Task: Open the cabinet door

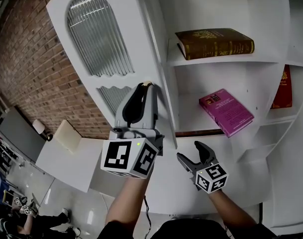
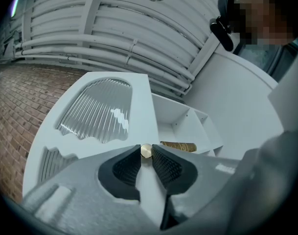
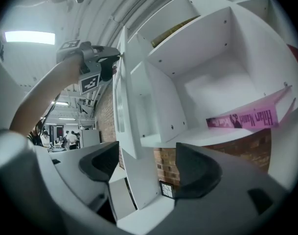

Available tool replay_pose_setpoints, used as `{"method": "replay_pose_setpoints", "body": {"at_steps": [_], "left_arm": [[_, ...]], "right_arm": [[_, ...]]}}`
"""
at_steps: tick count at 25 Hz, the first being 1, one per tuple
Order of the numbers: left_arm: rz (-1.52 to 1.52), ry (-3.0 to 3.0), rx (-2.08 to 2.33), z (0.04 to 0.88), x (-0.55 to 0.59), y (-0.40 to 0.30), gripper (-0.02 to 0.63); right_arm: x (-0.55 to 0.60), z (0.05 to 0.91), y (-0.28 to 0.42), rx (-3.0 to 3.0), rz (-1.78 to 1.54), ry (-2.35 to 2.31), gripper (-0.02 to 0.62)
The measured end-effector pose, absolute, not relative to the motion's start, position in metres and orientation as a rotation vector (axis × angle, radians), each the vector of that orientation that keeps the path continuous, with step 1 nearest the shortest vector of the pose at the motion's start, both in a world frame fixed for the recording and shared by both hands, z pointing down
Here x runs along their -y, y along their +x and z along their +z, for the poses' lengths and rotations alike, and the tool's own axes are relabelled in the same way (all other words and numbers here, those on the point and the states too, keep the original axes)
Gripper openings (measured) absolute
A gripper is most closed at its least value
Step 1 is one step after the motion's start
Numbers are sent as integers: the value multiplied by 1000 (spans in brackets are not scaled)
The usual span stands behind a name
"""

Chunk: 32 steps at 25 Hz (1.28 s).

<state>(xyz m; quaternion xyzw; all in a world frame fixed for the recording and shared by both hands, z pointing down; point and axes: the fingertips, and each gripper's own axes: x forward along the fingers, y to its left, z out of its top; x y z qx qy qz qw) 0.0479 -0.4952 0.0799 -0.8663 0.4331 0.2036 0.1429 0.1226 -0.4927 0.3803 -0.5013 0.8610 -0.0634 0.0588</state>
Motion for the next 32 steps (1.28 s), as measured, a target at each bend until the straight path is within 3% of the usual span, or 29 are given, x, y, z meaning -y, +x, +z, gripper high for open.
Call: {"method": "replay_pose_setpoints", "body": {"at_steps": [4,10,13,15,32], "left_arm": [[590,-2503,-1245,80,494,47,81],[572,-2513,-1242,80,495,48,81],[580,-2528,-1244,80,495,48,81],[581,-2523,-1255,81,493,47,81],[568,-2538,-1235,83,466,27,80]], "right_arm": [[502,373,103,-2662,-171,-1423,256],[513,377,81,-2766,-115,-1405,245],[516,378,78,-2769,-106,-1384,120],[515,379,77,-2769,-91,-1372,92],[481,380,60,-2828,28,-1288,66]]}}
